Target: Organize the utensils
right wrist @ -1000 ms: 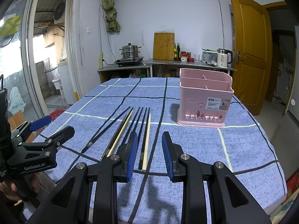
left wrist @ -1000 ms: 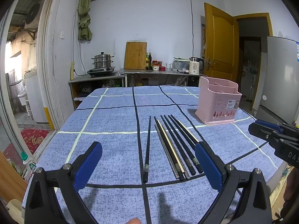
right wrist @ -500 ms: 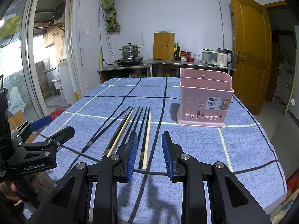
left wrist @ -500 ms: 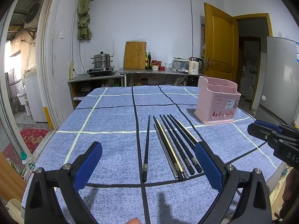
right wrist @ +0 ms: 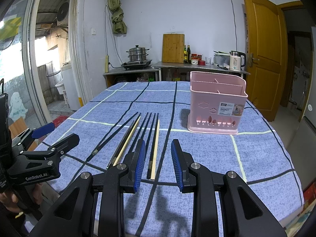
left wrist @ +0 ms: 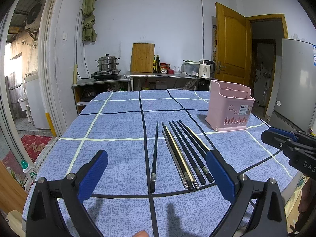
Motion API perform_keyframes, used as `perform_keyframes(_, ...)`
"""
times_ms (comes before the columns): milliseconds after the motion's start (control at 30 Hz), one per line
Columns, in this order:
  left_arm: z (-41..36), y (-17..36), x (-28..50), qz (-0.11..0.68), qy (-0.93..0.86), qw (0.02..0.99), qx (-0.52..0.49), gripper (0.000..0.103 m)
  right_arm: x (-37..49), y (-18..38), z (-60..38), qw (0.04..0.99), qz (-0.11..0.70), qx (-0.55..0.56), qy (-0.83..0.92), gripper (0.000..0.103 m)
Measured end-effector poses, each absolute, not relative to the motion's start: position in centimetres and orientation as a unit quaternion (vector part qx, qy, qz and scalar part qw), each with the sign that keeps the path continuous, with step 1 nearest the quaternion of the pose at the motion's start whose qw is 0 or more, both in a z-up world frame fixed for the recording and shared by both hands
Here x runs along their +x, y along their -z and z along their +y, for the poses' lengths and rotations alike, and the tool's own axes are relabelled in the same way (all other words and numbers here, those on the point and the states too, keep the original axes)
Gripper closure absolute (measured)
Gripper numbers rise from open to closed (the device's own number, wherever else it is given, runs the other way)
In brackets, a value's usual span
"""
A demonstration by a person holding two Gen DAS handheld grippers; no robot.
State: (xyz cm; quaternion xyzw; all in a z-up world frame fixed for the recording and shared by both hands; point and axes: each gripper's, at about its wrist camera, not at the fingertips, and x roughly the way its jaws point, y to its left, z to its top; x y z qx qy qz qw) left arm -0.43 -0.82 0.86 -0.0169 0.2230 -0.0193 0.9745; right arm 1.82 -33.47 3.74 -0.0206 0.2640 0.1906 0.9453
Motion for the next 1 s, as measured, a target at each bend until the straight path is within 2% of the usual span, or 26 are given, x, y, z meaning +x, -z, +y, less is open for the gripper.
perform_keyframes(400,-0.7,-0.3,0.9,0.239,0.021,0.971,-0.003,0.002,2.8,-3.3,-33.2,0.941,0.275,-0.017,-0.195,0.075)
perform_keyframes(600,0.2,0.8,3.7,0.278,0.02,0.96,-0.002,0.002,4.9,-2.8,-32.5,0.933,0.294,-0.018,-0.206,0.075)
perform_keyframes(767,1.1,1.9,6.9,0.315,0.029,0.949,-0.009,0.01,7.1,-2.2,-31.5,0.924,0.313,-0.022,-0.219,0.075)
perform_keyframes(933,1.6,3.5,10.7,0.379,0.052,0.924,-0.017,0.027,10.2,-1.0,-30.1,0.91,0.344,-0.024,-0.231,0.075)
perform_keyframes(1000,1.7,4.1,12.1,0.4,0.059,0.914,-0.024,0.03,11.6,-0.4,-29.5,0.903,0.361,-0.027,-0.233,0.075)
